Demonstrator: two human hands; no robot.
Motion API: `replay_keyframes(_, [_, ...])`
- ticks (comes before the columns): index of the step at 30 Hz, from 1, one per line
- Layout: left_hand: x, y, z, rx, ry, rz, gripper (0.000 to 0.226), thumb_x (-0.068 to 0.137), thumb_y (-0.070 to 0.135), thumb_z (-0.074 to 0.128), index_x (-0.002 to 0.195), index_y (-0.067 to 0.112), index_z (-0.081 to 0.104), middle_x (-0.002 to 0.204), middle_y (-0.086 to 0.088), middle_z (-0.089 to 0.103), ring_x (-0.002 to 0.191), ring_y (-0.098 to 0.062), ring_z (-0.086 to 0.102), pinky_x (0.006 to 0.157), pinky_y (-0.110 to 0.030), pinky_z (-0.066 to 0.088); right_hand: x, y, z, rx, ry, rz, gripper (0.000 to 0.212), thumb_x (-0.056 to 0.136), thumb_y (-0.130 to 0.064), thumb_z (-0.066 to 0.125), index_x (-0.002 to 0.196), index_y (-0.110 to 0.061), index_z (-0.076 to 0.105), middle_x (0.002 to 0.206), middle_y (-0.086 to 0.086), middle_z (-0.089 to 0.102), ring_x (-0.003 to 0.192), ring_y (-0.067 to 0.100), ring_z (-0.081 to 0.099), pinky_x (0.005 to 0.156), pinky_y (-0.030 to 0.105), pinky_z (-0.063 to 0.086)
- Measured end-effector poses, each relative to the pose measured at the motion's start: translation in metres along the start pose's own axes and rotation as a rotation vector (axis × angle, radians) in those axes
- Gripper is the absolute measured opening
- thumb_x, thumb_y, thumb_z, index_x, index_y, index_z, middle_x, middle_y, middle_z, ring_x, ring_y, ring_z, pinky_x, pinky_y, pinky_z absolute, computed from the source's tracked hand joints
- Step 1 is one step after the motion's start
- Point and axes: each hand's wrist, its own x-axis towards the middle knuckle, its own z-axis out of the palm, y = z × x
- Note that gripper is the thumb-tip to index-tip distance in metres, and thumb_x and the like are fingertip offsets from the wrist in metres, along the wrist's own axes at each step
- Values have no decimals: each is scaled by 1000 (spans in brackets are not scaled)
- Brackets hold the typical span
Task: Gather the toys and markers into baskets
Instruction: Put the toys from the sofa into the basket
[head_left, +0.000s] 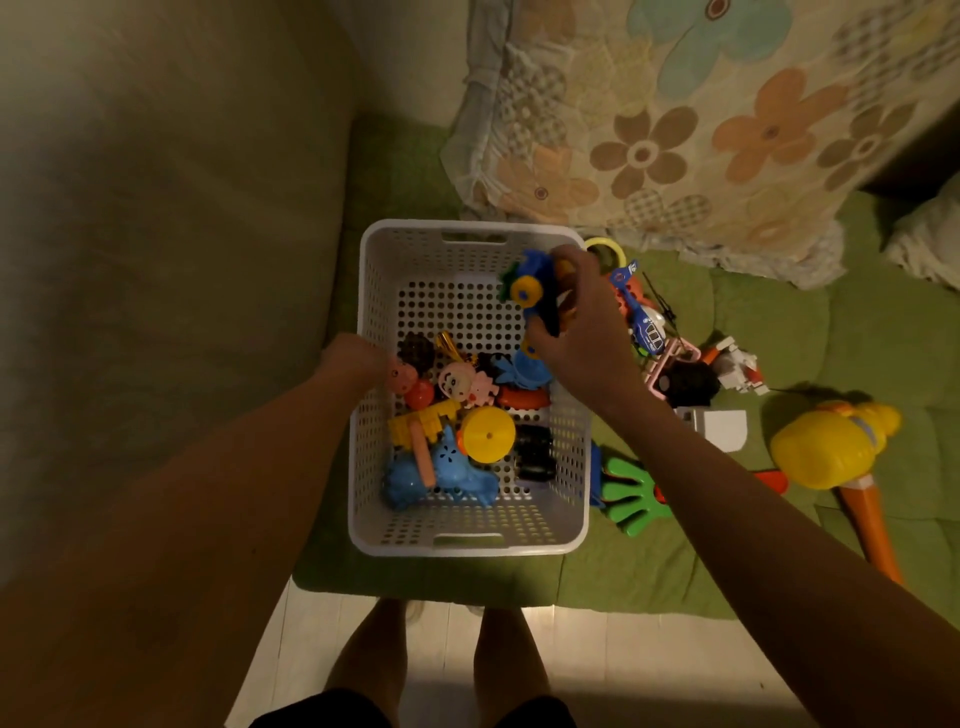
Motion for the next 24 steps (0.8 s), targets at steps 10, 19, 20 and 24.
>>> replay_keyframes(10, [2, -1, -1, -27, -6, 6, 42, 93, 16, 59, 128, -4, 46, 128, -21, 53, 115, -33, 55, 84, -35, 49, 26, 15, 76, -492, -285, 19, 61, 92, -16, 53, 149, -18, 30, 131, 15, 53, 119, 36, 46, 92, 48, 42])
replay_keyframes(19, [1, -1, 1, -57, -10, 29, 44, 90, 14, 63, 127, -5, 49, 126, -21, 54, 115, -34, 55, 89, -39, 49, 24, 12, 96, -753, -525, 62, 54, 91, -15, 60, 141, -21, 42, 135, 11, 51, 133, 31, 33, 104, 50, 32])
replay_keyframes(20, [0, -1, 0, -48, -13, 27, 44, 90, 13, 63, 128, -4, 49, 127, -20, 54, 116, -33, 55, 88, -38, 49, 24, 10, 97, -757, -545, 61, 51, 92, -16, 58, 141, -20, 44, 135, 11, 50, 132, 31, 34, 104, 50, 32])
replay_keyframes(24, [1, 0, -1, -15, -1, 10, 39, 90, 10, 61, 125, -2, 49, 126, -18, 54, 114, -31, 55, 79, -32, 46, 30, 10, 90, -641, -518, 85, 49, 91, -15, 56, 139, -17, 46, 137, 12, 45, 130, 32, 37, 100, 50, 38])
